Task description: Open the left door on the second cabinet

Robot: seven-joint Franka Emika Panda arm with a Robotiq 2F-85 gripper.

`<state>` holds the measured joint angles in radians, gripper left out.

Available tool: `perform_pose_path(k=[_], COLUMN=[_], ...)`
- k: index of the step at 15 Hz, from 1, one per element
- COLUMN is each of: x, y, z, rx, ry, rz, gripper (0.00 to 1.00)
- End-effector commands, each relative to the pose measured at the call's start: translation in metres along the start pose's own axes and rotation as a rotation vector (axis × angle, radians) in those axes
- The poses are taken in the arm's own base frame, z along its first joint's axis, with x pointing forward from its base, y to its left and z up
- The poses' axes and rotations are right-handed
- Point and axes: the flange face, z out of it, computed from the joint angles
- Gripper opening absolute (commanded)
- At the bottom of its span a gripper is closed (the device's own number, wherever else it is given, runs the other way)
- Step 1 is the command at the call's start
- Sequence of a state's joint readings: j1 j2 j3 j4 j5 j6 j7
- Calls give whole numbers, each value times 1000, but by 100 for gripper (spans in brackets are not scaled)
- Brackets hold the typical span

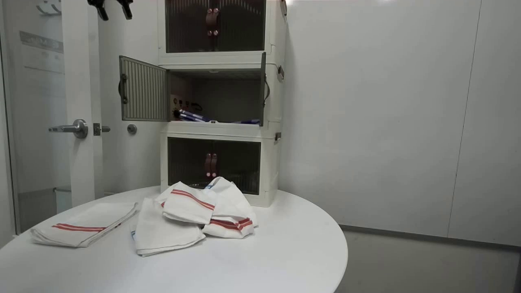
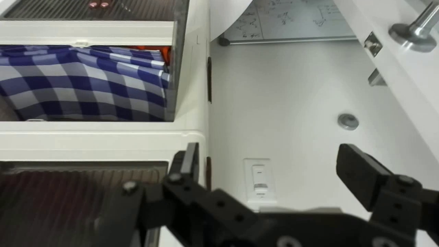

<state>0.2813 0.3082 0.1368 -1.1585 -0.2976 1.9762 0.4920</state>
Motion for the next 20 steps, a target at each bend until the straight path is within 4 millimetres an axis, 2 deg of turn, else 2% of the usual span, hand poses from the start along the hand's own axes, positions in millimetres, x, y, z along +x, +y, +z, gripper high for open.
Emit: perform_pose_path(k=[1, 5, 12, 16, 20], x=[10, 14, 3, -18, -52], y=[37, 85, 145, 172, 188], z=[-16, -5, 35, 43, 48], rx=[-93, -166, -223, -245, -267], ry=[37, 14, -44, -59, -64], rz=[144, 252, 317, 369, 393], gripper=[100, 100, 100, 100, 100])
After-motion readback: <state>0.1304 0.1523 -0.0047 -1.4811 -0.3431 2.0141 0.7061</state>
